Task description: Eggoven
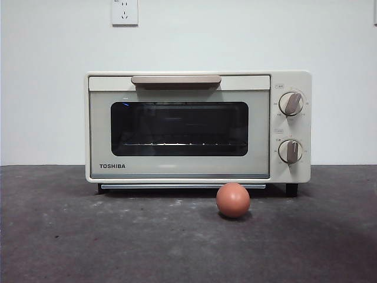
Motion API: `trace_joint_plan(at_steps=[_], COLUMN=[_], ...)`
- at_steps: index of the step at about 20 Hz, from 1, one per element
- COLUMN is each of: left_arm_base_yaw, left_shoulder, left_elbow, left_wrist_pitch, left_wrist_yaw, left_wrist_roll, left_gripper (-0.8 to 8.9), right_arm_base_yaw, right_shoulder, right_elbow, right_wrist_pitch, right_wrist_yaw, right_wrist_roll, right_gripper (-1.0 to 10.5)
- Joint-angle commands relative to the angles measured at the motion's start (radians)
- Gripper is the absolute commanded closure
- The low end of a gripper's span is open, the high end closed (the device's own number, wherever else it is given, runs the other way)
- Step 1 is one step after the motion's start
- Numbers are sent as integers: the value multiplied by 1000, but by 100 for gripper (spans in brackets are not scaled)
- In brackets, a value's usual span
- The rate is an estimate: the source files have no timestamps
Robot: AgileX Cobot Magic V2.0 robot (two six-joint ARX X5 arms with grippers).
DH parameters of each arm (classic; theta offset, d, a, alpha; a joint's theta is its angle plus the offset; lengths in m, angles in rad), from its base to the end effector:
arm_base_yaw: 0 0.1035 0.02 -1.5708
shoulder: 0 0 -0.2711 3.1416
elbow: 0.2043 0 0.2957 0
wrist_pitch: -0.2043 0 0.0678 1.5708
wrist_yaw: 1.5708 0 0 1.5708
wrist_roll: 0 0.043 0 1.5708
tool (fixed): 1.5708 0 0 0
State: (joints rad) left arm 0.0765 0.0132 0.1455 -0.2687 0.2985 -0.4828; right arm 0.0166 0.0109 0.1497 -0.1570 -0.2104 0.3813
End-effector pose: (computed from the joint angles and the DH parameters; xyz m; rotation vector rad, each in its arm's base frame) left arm 0.1365 -0.0022 0.1899 -0.5055 0.1854 -0.1851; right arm 0.1370 0.0113 0.2039 0.3814 0.0612 0.2208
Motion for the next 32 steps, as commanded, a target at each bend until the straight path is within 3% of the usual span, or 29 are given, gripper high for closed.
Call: trace_joint_plan(at_steps=[1,3,9,14,19,27,29,32], left_arm_base_yaw=[3,3,3,2,2,1,1,1], left_shoulder=[26,52,173,280,353,398,398,398], left_elbow=[84,130,296,425,509,542,543,545], left_wrist_pitch=[-48,-77,-226,-374,-500,-606,-606,-605], left_wrist_yaw=[39,74,201,303,369,394,394,394], left_wrist_roll=[-4,6,108,232,294,341,341,341], left_gripper=[806,806,806,806,806,806,806,806], right_arm_base_yaw=[2,2,2,2,23,69,68,68], right_shoulder=[25,48,159,261,342,399,399,400], right_elbow=[77,129,302,429,531,594,594,594], right_wrist_pitch=[-92,-150,-380,-602,-774,-785,-764,-748], right_wrist_yaw=[-4,-12,-164,-291,-351,-377,-377,-376], right_wrist_roll=[23,10,-49,-167,-239,-248,-232,-214], right_gripper=[943,943,943,943,942,935,847,621])
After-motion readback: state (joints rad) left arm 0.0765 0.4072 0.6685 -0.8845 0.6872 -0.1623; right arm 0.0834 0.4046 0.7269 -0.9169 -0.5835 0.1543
